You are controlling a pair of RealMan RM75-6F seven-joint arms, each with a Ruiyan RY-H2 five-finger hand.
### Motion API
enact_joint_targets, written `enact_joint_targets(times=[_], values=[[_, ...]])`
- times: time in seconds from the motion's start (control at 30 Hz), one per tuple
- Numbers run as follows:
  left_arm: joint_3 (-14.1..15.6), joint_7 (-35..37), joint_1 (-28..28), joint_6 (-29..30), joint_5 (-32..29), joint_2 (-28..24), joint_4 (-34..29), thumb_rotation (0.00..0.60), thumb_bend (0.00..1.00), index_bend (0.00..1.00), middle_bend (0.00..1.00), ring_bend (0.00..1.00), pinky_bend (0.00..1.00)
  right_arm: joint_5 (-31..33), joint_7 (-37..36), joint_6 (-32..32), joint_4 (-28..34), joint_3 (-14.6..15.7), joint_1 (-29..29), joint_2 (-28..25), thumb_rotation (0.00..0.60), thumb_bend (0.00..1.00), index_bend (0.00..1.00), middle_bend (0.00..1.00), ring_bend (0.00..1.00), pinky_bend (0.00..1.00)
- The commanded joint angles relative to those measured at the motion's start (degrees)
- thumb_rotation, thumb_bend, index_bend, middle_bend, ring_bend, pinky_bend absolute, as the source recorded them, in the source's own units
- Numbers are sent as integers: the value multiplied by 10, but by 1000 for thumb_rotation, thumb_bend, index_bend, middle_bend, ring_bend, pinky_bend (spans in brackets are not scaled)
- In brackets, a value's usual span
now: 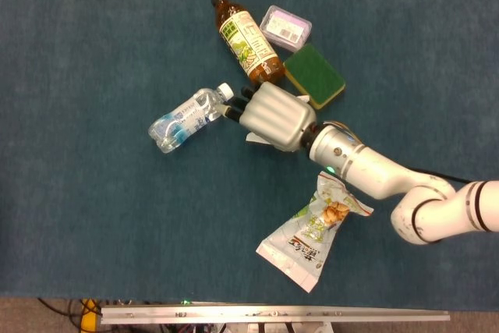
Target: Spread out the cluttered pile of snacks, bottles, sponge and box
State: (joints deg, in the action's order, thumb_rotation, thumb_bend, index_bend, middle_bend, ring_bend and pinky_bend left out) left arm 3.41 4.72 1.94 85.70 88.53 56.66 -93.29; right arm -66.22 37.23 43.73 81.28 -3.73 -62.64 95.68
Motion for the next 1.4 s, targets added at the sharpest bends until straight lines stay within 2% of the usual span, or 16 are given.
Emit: enact_joint_targets(times=[0.03,0.47,0.87,1.03,1.2,1.4], values=[[0,2,1,0,-1,1,2,600,260,137,115,85,129,-6,-1,-6,-10,9,3,2,600,0,146,315,277,437],[0,9,0,-5,-5,3,9,600,261,137,115,85,129,-34,-11,-15,-73,26,13,33,600,0,146,315,273,437],[-2,10,-3,-7,-5,5,11,600,261,137,115,85,129,-59,-13,-7,-67,37,30,22,600,0,153,326,277,437],[-2,8,-4,-9,-4,7,11,600,261,137,115,85,129,-64,-17,1,-66,43,43,18,600,0,271,370,328,449],[-1,5,-5,-8,-3,6,9,600,261,137,115,85,129,-76,-21,15,-76,45,56,23,600,3,508,475,437,532],[-1,2,-4,-7,-3,4,4,600,261,137,115,85,129,-84,-35,28,-88,41,70,29,600,39,633,549,526,623]])
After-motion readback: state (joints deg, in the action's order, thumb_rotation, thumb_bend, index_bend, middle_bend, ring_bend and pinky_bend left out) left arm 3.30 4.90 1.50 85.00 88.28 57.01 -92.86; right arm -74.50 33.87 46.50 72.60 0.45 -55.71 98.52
